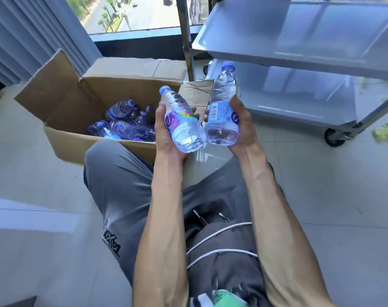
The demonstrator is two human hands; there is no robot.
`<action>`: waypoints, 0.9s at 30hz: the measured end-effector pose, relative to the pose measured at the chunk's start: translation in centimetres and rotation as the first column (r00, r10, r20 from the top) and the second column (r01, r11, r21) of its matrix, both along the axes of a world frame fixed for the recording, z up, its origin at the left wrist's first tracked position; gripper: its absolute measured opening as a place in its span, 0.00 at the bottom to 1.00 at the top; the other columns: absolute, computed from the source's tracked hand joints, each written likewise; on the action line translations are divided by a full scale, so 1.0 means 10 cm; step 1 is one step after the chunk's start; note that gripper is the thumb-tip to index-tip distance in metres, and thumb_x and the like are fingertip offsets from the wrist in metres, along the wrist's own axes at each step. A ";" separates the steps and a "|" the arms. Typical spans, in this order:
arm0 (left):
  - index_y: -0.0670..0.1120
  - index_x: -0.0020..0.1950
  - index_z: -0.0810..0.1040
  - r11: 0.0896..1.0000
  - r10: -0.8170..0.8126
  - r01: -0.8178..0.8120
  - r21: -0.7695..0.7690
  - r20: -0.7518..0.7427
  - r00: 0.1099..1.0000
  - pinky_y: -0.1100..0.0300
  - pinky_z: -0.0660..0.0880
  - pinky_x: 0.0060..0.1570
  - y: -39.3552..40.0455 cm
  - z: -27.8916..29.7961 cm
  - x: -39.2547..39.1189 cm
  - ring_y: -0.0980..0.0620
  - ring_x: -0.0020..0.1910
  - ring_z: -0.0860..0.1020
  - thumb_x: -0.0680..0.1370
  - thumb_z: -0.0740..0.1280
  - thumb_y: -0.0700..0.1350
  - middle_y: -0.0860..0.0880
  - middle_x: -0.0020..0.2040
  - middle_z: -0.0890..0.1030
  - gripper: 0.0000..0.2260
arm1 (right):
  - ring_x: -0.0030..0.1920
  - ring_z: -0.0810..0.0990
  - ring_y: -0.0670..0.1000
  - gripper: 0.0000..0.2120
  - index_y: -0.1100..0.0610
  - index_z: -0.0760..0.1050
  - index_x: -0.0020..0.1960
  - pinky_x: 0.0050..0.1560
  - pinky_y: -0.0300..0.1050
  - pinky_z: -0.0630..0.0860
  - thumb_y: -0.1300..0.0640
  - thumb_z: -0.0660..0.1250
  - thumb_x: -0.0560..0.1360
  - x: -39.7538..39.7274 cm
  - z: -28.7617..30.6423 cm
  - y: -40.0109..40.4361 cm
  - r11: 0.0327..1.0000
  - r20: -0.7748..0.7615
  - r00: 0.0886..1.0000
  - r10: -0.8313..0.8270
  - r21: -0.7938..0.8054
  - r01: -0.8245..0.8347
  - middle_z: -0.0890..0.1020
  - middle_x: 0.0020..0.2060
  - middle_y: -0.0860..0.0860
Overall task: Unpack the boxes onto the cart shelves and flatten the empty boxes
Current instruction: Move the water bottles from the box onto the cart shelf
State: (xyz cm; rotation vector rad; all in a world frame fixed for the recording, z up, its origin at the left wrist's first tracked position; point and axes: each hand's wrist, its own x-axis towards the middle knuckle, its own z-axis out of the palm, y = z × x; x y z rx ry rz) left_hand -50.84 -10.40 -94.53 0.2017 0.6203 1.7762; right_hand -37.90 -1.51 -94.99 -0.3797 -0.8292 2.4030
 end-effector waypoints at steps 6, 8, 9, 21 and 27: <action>0.42 0.46 0.80 0.998 -0.031 0.028 0.048 0.070 0.997 0.57 0.78 0.43 -0.08 -0.09 -0.02 0.49 0.39 0.80 0.60 0.80 0.52 0.45 0.40 0.81 0.21 | 0.40 0.84 0.54 0.25 0.64 0.74 0.56 0.40 0.47 0.81 0.43 0.65 0.72 -0.03 0.00 -0.07 0.999 -0.066 0.997 -0.030 0.016 0.031 0.84 0.40 0.56; 0.42 0.49 0.80 1.000 -0.004 0.003 0.016 0.052 0.999 0.55 0.76 0.45 -0.08 -0.09 -0.07 0.48 0.42 0.78 0.62 0.78 0.52 0.45 0.41 0.80 0.22 | 0.38 0.82 0.54 0.25 0.63 0.73 0.56 0.39 0.46 0.80 0.41 0.61 0.74 -0.07 0.00 -0.10 0.998 -0.038 0.997 -0.060 -0.012 0.060 0.82 0.40 0.56; 0.41 0.49 0.80 1.000 0.020 -0.020 -0.013 0.023 1.000 0.54 0.76 0.46 -0.08 -0.09 -0.10 0.47 0.43 0.77 0.64 0.76 0.54 0.45 0.41 0.80 0.21 | 0.38 0.81 0.54 0.24 0.63 0.73 0.56 0.39 0.45 0.79 0.42 0.59 0.77 -0.09 -0.01 -0.10 0.997 -0.020 0.996 -0.083 -0.005 0.083 0.81 0.39 0.56; 0.41 0.52 0.81 1.000 -0.017 0.017 0.009 0.005 1.000 0.53 0.80 0.48 -0.15 -0.03 -0.14 0.46 0.44 0.82 0.74 0.67 0.54 0.43 0.46 0.82 0.18 | 0.48 0.79 0.61 0.32 0.66 0.74 0.60 0.51 0.58 0.75 0.40 0.72 0.71 -0.11 -0.07 0.04 0.957 0.180 0.983 -0.044 0.290 -0.010 0.79 0.49 0.63; 0.41 0.57 0.78 1.000 -0.007 0.008 0.021 -0.021 1.000 0.51 0.73 0.59 -0.11 0.00 -0.22 0.46 0.49 0.78 0.74 0.67 0.58 0.44 0.51 0.78 0.22 | 0.46 0.81 0.59 0.19 0.60 0.78 0.56 0.49 0.53 0.77 0.45 0.67 0.75 -0.17 0.02 -0.03 0.973 0.159 0.987 0.029 0.220 -0.064 0.82 0.47 0.59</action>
